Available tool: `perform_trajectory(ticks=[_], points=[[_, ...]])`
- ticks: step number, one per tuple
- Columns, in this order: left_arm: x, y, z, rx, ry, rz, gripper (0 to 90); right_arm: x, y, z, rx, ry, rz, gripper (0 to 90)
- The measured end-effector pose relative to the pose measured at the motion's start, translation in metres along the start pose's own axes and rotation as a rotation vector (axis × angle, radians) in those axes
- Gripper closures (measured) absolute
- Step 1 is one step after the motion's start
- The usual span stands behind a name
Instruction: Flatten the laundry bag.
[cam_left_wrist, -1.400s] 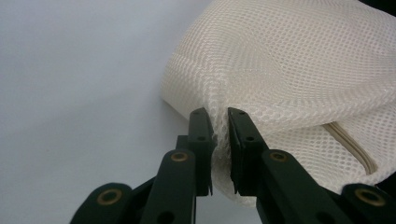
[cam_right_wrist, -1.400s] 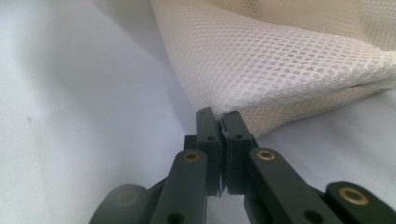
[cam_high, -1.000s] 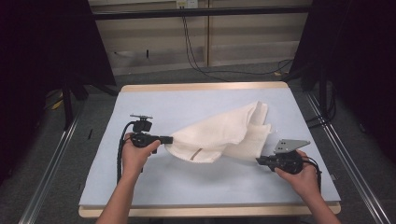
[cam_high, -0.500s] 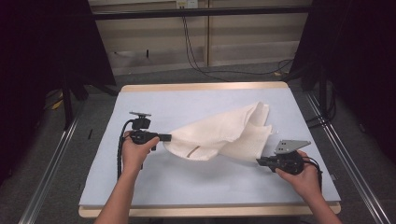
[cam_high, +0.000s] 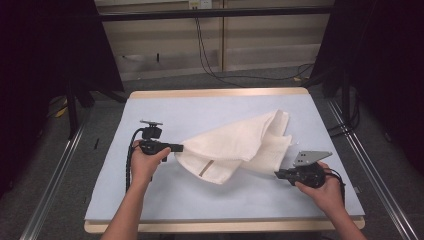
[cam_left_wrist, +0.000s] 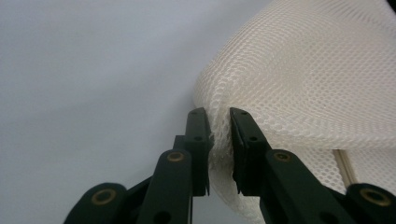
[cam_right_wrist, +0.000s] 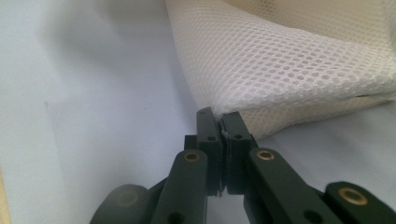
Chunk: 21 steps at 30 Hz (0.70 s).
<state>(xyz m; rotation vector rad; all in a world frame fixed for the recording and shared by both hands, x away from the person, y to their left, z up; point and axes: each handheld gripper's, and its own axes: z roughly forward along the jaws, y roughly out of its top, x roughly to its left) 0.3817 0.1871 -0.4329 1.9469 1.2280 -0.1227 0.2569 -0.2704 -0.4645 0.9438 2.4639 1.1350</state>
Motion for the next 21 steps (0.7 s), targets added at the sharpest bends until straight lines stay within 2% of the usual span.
perform_trajectory(ticks=[1, 2, 3, 4, 6, 7, 8, 12, 14, 18, 20, 21], points=[[-0.002, -0.001, 0.000, -0.003, -0.006, -0.005, 76.7, 0.000, 0.000, 0.000, 0.000, 0.001, -0.002, 88.0], [-0.003, -0.001, 0.000, -0.002, -0.005, 0.005, 72.5, 0.000, 0.000, 0.000, 0.002, -0.002, -0.004, 88.0], [-0.004, -0.002, -0.001, 0.005, -0.006, 0.017, 72.5, 0.000, 0.000, 0.000, 0.002, -0.002, -0.004, 88.0], [-0.007, -0.004, -0.002, 0.002, -0.012, 0.041, 68.5, 0.000, 0.000, 0.000, 0.002, -0.002, -0.003, 88.0], [-0.008, -0.006, -0.002, -0.009, -0.024, 0.040, 66.3, 0.000, 0.000, 0.000, 0.001, -0.002, -0.004, 88.0], [-0.009, -0.008, -0.002, 0.002, -0.021, 0.051, 63.6, 0.000, 0.000, 0.000, -0.002, 0.001, -0.004, 88.0], [-0.010, -0.012, -0.001, 0.000, -0.010, 0.084, 59.4, 0.001, -0.001, 0.000, 0.002, 0.002, 0.000, 88.0], [-0.010, -0.018, 0.000, 0.008, -0.009, 0.109, 49.7, 0.001, -0.001, 0.001, 0.002, 0.000, 0.003, 87.9], [-0.009, -0.022, 0.000, -0.015, -0.022, 0.126, 46.6, 0.001, -0.001, 0.001, 0.001, 0.001, 0.003, 87.9], [-0.010, -0.030, -0.001, 0.000, -0.011, 0.152, 44.1, 0.001, -0.002, 0.002, 0.007, 0.000, 0.006, 87.9], [-0.012, -0.037, -0.003, -0.012, -0.013, 0.182, 43.5, 0.001, -0.002, 0.002, 0.010, -0.001, 0.004, 87.9], [-0.012, -0.037, -0.003, -0.012, -0.013, 0.182, 42.8, 0.001, -0.002, 0.002, 0.010, -0.001, 0.004, 87.9]])
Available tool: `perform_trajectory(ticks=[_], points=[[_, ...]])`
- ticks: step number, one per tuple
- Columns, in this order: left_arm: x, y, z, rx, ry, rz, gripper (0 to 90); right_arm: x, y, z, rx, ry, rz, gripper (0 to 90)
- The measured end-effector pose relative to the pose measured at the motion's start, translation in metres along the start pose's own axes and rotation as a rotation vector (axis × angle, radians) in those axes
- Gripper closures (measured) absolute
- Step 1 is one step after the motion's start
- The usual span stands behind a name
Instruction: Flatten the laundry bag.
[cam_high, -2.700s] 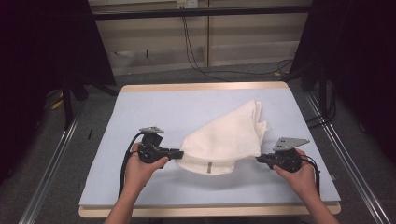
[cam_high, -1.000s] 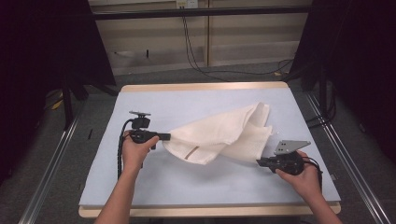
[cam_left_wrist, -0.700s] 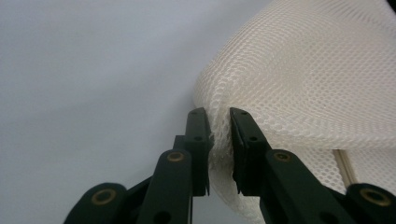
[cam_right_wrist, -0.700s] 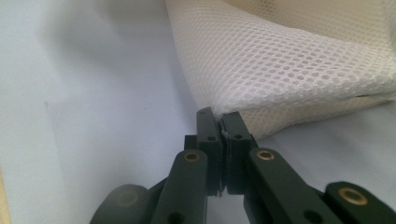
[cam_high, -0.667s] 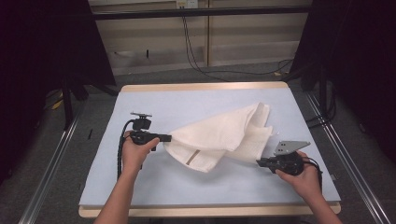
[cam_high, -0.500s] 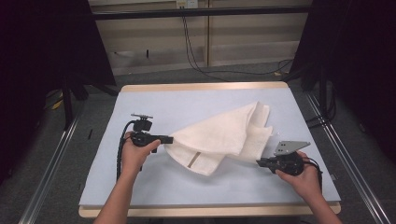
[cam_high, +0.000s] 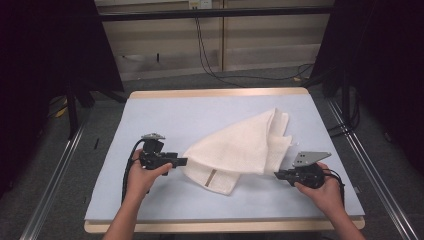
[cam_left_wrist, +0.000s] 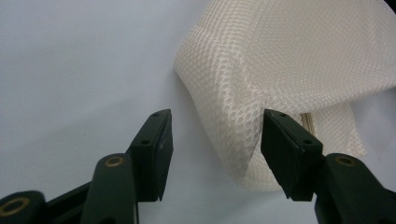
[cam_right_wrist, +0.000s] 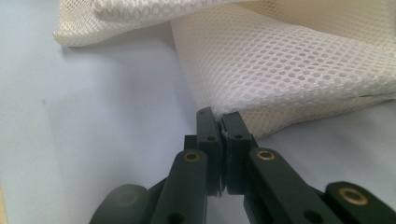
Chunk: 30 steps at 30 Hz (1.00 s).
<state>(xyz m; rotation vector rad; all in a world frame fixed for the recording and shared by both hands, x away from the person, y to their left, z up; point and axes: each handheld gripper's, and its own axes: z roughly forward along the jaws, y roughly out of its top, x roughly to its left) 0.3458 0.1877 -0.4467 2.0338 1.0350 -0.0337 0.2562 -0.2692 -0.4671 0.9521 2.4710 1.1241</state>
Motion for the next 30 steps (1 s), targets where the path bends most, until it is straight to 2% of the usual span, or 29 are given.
perform_trajectory(ticks=[3, 8, 17, 22, 26, 28, 30], points=[[-0.002, -0.006, -0.001, 0.019, -0.018, 0.010, 42.9, 0.000, 0.000, 0.000, -0.001, 0.000, -0.003, 87.9], [-0.010, -0.016, 0.005, 0.061, -0.031, 0.050, 44.5, 0.001, 0.000, 0.000, 0.001, -0.002, -0.002, 87.8], [-0.025, -0.018, 0.016, 0.099, -0.059, 0.104, 49.1, 0.001, 0.000, 0.000, -0.005, -0.004, 0.003, 87.8], [-0.031, -0.019, 0.019, 0.106, -0.085, 0.114, 58.1, 0.000, 0.000, 0.001, -0.006, -0.008, 0.003, 87.8], [-0.031, -0.016, 0.020, 0.111, -0.075, 0.124, 70.2, 0.000, 0.000, 0.001, -0.012, -0.011, 0.001, 87.8], [-0.033, -0.014, 0.019, 0.106, -0.058, 0.117, 78.7, 0.000, 0.000, 0.001, -0.011, -0.011, 0.002, 87.8], [-0.032, -0.011, 0.017, 0.108, -0.056, 0.107, 82.0, 0.000, 0.000, 0.001, -0.011, -0.012, 0.001, 87.8]])
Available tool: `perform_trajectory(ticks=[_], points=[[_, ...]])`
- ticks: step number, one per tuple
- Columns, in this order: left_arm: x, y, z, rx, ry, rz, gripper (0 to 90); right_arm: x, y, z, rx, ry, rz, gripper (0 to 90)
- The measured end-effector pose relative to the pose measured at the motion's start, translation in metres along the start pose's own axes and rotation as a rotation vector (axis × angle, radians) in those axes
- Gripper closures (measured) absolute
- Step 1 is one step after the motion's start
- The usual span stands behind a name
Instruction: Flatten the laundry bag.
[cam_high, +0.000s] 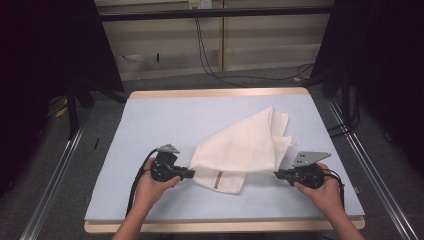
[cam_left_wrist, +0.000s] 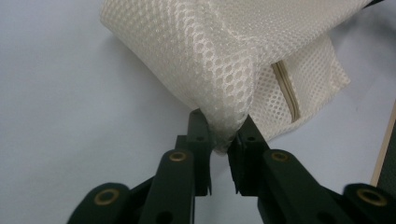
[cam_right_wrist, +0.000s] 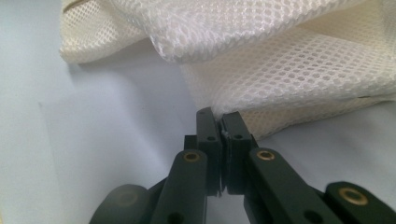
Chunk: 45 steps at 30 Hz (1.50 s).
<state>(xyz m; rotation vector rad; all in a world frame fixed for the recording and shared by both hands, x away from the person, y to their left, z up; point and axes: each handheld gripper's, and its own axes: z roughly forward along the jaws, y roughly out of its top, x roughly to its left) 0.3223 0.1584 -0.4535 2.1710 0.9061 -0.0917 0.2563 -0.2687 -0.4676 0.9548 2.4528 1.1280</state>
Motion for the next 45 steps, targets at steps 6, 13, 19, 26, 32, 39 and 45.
perform_trajectory(ticks=[6, 13, 19, 26, 32, 39, 45], points=[[0.006, 0.008, -0.014, -0.074, -0.005, -0.107, 84.0, 0.000, 0.000, 0.000, 0.011, 0.004, -0.002, 87.9], [0.015, 0.017, -0.030, -0.143, -0.003, -0.153, 84.3, 0.000, 0.000, -0.001, 0.012, 0.008, -0.008, 87.9], [0.019, 0.022, -0.034, -0.167, 0.010, -0.173, 84.5, 0.000, -0.001, -0.003, 0.013, 0.012, -0.014, 87.9], [0.028, 0.028, -0.042, -0.241, 0.020, -0.235, 84.6, -0.001, -0.002, -0.007, 0.011, 0.017, -0.013, 87.9], [0.038, 0.030, -0.046, -0.244, 0.052, -0.273, 84.6, -0.002, -0.004, -0.009, 0.014, 0.031, -0.008, 87.9], [0.048, 0.029, -0.044, -0.235, 0.073, -0.313, 84.5, 0.000, -0.003, -0.011, 0.019, 0.036, -0.013, 87.9], [0.056, 0.031, -0.040, -0.231, 0.094, -0.343, 84.5, -0.001, -0.003, -0.012, 0.016, 0.040, -0.018, 88.0]])
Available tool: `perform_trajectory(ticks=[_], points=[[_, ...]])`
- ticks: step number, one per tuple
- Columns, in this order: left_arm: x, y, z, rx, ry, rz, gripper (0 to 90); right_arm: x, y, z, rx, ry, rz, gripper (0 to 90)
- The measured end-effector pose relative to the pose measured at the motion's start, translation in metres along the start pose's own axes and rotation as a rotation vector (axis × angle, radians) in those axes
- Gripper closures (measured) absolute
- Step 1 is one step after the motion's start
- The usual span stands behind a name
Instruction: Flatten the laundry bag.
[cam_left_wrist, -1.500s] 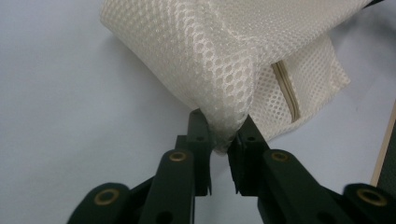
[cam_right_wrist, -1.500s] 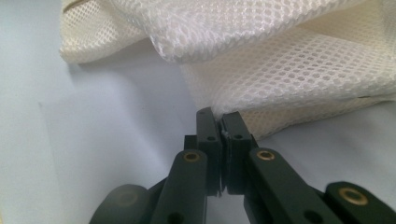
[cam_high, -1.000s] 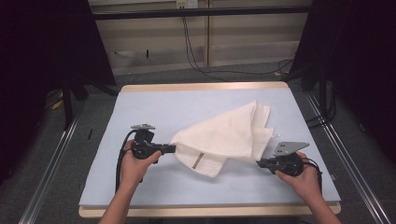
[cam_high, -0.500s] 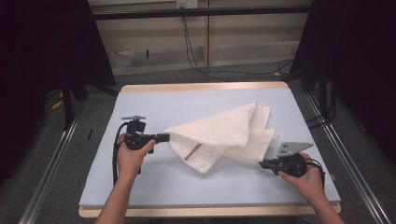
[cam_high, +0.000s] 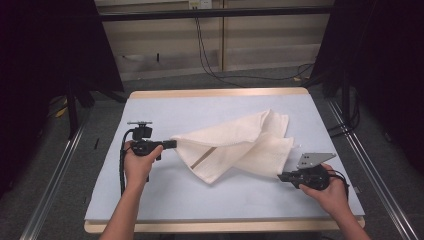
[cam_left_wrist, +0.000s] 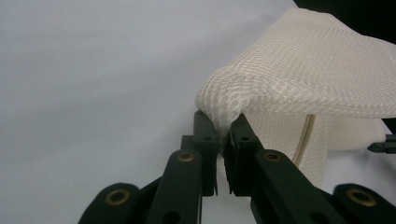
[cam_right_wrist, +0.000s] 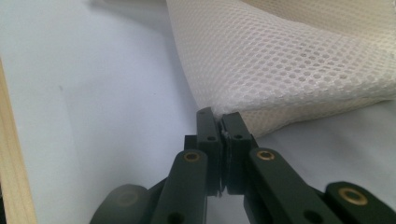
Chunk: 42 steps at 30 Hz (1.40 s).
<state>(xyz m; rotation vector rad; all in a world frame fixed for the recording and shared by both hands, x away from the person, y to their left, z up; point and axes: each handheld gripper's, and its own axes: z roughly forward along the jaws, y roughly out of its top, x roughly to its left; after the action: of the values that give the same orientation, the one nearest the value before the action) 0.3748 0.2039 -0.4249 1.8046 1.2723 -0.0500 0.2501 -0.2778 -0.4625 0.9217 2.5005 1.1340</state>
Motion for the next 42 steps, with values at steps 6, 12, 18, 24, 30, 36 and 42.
perform_trajectory(ticks=[6, 12, 18, 24, 30, 36, 42], points=[[0.007, 0.000, 0.008, 0.014, 0.028, -0.029, 84.3, 0.000, 0.001, 0.001, 0.006, 0.006, -0.006, 87.9], [0.012, 0.000, 0.013, 0.015, 0.041, -0.036, 83.5, 0.000, 0.002, 0.003, 0.007, 0.005, -0.005, 87.9], [0.016, 0.000, 0.016, 0.036, 0.054, -0.028, 82.6, -0.001, 0.002, 0.004, 0.004, 0.000, -0.002, 87.9], [0.022, 0.002, 0.018, 0.040, 0.068, -0.040, 81.3, 0.000, 0.003, 0.007, 0.002, -0.004, 0.004, 87.9], [0.024, 0.003, 0.019, 0.038, 0.072, -0.037, 79.4, -0.001, 0.003, 0.007, -0.001, -0.008, 0.006, 87.9], [0.026, 0.003, 0.012, 0.005, 0.086, -0.041, 69.6, -0.001, 0.003, 0.007, -0.005, -0.014, 0.008, 87.8], [0.024, 0.002, 0.003, -0.018, 0.061, -0.044, 59.7, -0.001, 0.004, 0.008, -0.010, -0.024, 0.010, 87.8]])
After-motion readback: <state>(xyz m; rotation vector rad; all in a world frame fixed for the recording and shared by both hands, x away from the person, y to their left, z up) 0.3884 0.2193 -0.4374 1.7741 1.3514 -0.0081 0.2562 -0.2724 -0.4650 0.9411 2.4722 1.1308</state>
